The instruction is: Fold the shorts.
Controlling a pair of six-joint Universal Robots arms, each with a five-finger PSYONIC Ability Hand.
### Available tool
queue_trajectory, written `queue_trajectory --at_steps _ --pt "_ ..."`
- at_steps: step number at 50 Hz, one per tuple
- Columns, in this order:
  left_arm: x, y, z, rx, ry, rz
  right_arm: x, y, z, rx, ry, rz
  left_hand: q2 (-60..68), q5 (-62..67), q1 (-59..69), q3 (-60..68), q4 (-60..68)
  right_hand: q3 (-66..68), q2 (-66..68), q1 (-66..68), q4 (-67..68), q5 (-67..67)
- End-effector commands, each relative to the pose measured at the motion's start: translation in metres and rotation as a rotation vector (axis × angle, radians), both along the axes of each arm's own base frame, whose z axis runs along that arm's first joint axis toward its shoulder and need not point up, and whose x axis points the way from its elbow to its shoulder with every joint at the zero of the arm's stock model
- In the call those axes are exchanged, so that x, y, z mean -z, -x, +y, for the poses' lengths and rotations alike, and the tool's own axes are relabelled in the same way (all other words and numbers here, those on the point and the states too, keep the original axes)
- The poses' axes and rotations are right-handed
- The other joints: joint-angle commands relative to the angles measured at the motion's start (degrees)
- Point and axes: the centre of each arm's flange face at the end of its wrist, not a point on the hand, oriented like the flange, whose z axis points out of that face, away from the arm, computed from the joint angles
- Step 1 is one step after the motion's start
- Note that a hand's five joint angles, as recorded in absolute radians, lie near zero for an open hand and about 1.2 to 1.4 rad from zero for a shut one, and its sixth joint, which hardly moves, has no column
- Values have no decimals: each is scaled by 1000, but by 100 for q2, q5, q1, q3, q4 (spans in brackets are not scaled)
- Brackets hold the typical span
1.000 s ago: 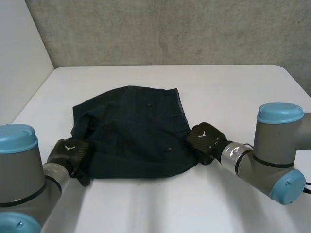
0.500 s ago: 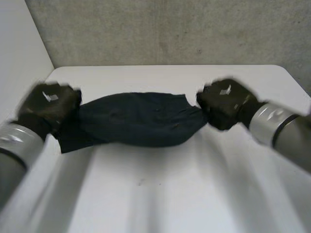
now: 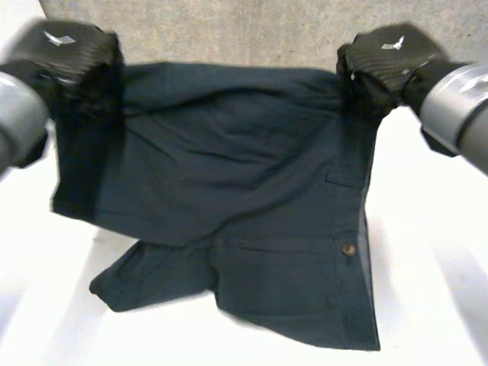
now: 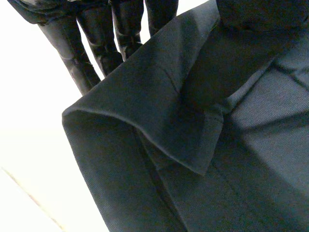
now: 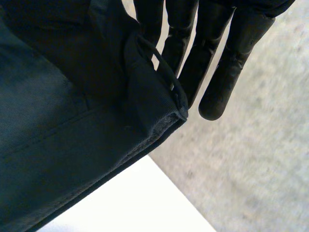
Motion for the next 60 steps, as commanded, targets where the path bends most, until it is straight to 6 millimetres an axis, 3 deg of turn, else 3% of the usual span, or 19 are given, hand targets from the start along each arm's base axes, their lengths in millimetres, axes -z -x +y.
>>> queue_trajectory --at_steps 1,6,9,10,11,12,13,15,18,21,25,30,36,39,42,46,53,60 --pt "54 38 -91 -21 2 -2 46 -16 -63 132 20 20 1137 1405 1584 1204 1118 1283 1254 2413 1173 1368" --pt "70 65 -136 -34 100 37 64 -25 -111 256 192 -58 1137 1405 1584 1204 1118 1283 1254 2413 1173 1368" --pt "74 83 -154 -18 187 84 68 -29 -125 293 289 -110 1123 1390 1569 1189 1104 1283 1254 2413 1173 1368" --pt "77 88 -156 -10 205 89 72 -33 -130 293 339 -134 -193 74 254 -126 -212 1283 1254 2413 1173 1368" --pt "80 97 -158 8 245 104 75 -34 -133 292 359 -145 -3753 -3486 -3307 -3687 -3772 -143 -173 987 -254 -59" --pt "81 101 -158 16 262 112 80 -37 -135 286 370 -144 -5437 -5170 -4991 -5371 -5456 -3837 -3867 -2708 -3948 -3753" --pt "82 103 -159 20 278 121 84 -39 -135 282 368 -136 -5863 -5595 -5416 -5796 -5882 -5656 -5686 -4526 -5767 -5572" --pt "82 110 -158 26 318 144 102 -43 -135 261 332 -75 -5863 -5595 -5416 -5796 -5882 -5717 -5746 -4587 -5827 -5632" --pt "83 112 -156 26 326 152 111 -44 -126 242 266 -14 -5863 -5595 -5416 -5796 -5882 -5717 -5746 -4587 -5827 -5632" --pt "96 118 -145 40 281 134 108 -40 -114 235 216 15 -5863 -5595 -5416 -5796 -5882 -5717 -5746 -4587 -5827 -5632" --pt "86 113 -125 51 249 123 101 -27 -97 239 150 57 -5863 -5595 -5416 -5796 -5882 -5717 -5746 -4587 -5827 -5632" --pt "91 99 -97 55 152 79 99 -17 -67 201 53 111 -5825 -5557 -5378 -5758 -5844 -5717 -5746 -4587 -5827 -5632" --pt "113 79 -38 83 -24 -3 124 4 -40 150 -122 188 -5321 -5054 -4875 -5255 -5340 -5717 -5746 -4587 -5827 -5632" --pt "130 73 -4 110 -131 -37 139 14 -25 117 -208 214 -4431 -4164 -3984 -4364 -4450 -5717 -5746 -4587 -5827 -5632" --pt "146 63 23 121 -243 -36 156 22 -13 88 -276 232 -3273 -3006 -2827 -3206 -3292 -5087 -5117 -3957 -5198 -5003" --pt "162 53 45 116 -368 -21 174 31 -6 61 -343 241 -2815 -2548 -2369 -2749 -2834 -4011 -4041 -2881 -4122 -3927" --pt "182 46 59 101 -494 -29 190 38 -12 36 -335 211 -2006 -1739 -1559 -1939 -2025 -3354 -3383 -2224 -3464 -3270" --pt "198 45 46 73 -521 -44 212 35 -31 50 -267 197 -3552 -3285 -3106 -3486 -3571 -2936 -2965 -1806 -3046 -2852"
